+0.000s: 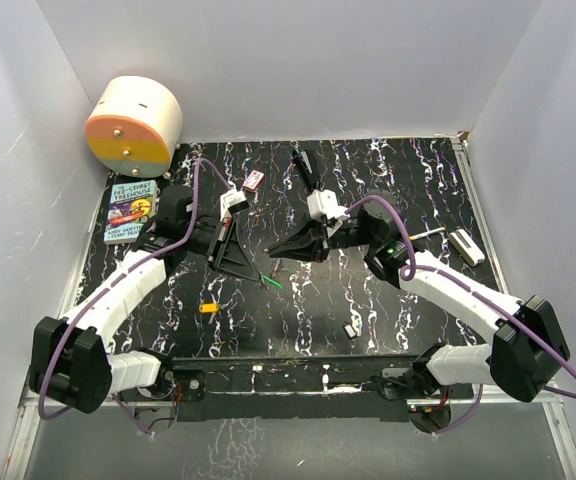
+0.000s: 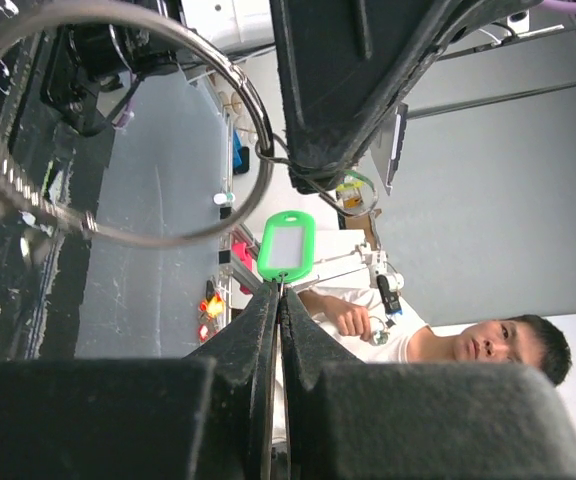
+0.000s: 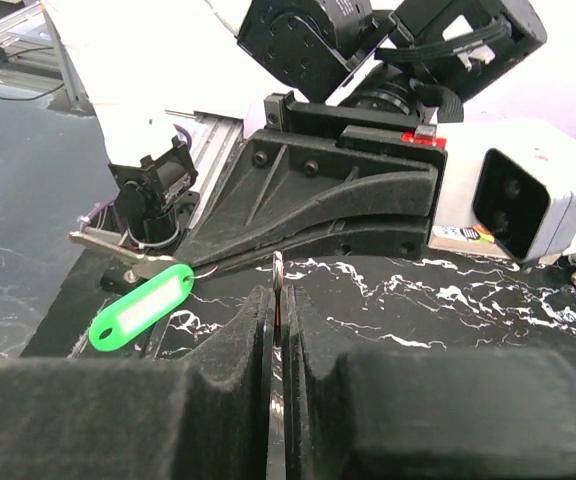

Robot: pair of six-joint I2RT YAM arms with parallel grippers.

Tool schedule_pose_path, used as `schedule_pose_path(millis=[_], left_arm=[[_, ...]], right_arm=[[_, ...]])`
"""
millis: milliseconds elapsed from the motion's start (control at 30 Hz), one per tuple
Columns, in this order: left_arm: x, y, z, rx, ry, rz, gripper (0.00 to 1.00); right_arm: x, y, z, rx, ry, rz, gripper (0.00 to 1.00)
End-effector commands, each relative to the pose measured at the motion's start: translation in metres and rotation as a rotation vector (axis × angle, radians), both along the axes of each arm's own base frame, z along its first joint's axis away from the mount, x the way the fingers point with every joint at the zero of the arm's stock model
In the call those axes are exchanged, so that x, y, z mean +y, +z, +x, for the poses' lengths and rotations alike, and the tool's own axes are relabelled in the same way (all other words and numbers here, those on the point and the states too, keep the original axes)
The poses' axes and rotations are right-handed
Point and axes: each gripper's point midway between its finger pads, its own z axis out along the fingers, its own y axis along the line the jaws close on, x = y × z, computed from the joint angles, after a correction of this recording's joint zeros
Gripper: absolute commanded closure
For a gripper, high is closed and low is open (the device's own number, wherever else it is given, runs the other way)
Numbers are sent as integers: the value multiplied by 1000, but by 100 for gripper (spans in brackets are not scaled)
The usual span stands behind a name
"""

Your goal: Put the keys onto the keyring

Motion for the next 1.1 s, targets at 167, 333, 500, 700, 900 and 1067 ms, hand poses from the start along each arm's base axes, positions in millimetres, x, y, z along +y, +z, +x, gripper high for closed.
schedule_pose_path(millis=[167,333,500,700,900,1067], left_arm=[[13,16,-41,47,-199,-70,100],[13,17,-43,41,-200,-74,100],[13,19,-43,30,-200,-77,100],[13,26,-42,5,-200,-86,100],[13,31,-42,-16,-198,-97,100],[14,31,-44,-22,-198,-99,100]], right_arm=[[3,36,-24,-127,148,108,93],[2,35,-37,-122,185,113,93],[2,31,-47,-105,224,100,93],[2,20,-52,-71,236,79,93],[4,13,-51,-50,240,67,93],[5,15,-52,-48,256,74,93]])
